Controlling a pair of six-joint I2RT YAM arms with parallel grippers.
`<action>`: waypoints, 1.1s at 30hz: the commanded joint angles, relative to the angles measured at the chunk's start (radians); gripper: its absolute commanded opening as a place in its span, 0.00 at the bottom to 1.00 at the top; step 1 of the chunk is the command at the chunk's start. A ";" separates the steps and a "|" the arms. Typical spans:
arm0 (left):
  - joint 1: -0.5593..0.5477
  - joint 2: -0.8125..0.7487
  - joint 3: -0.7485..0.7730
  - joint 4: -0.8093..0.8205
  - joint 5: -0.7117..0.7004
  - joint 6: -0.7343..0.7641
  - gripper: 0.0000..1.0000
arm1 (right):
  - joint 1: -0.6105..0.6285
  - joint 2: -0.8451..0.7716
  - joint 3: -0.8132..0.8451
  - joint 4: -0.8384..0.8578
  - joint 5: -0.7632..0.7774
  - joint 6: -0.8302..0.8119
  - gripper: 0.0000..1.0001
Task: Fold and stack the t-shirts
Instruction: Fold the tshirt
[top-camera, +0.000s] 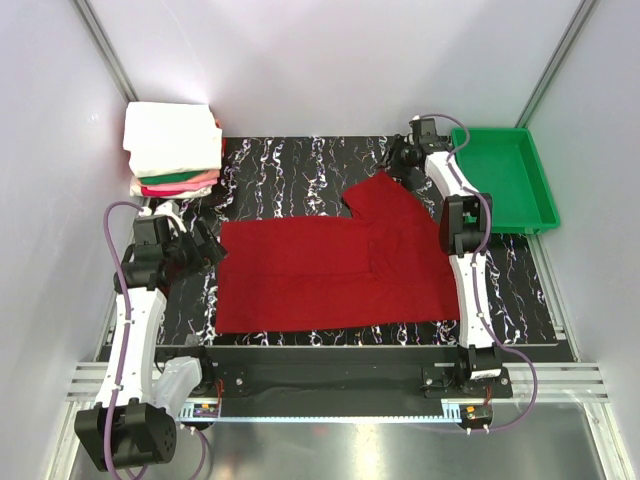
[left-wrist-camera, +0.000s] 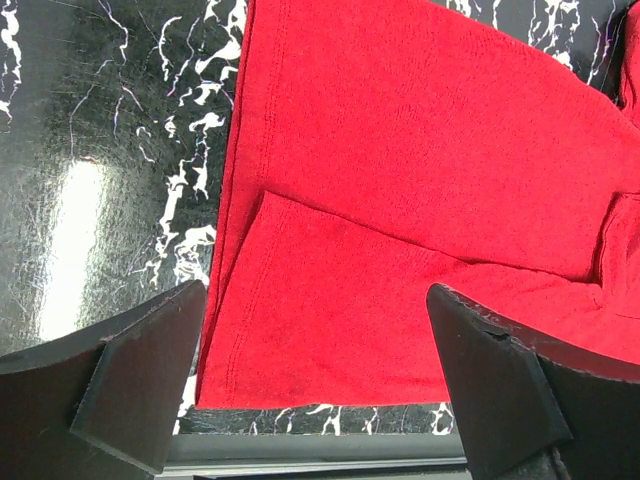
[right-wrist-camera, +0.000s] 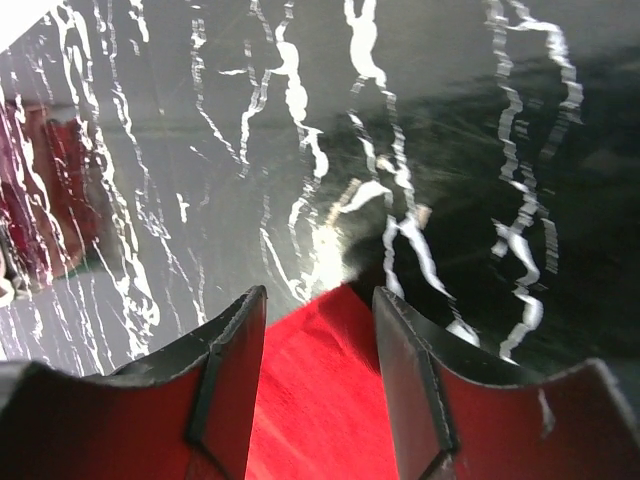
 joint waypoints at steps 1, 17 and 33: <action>0.006 -0.019 -0.001 0.049 -0.021 -0.002 0.99 | -0.038 -0.022 -0.100 -0.093 0.101 -0.070 0.55; 0.003 -0.005 -0.002 0.046 -0.028 -0.007 0.99 | -0.037 0.039 -0.044 -0.122 0.000 -0.107 0.40; 0.003 -0.010 -0.002 0.042 -0.045 -0.013 0.99 | -0.005 0.065 -0.005 -0.144 -0.053 -0.119 0.47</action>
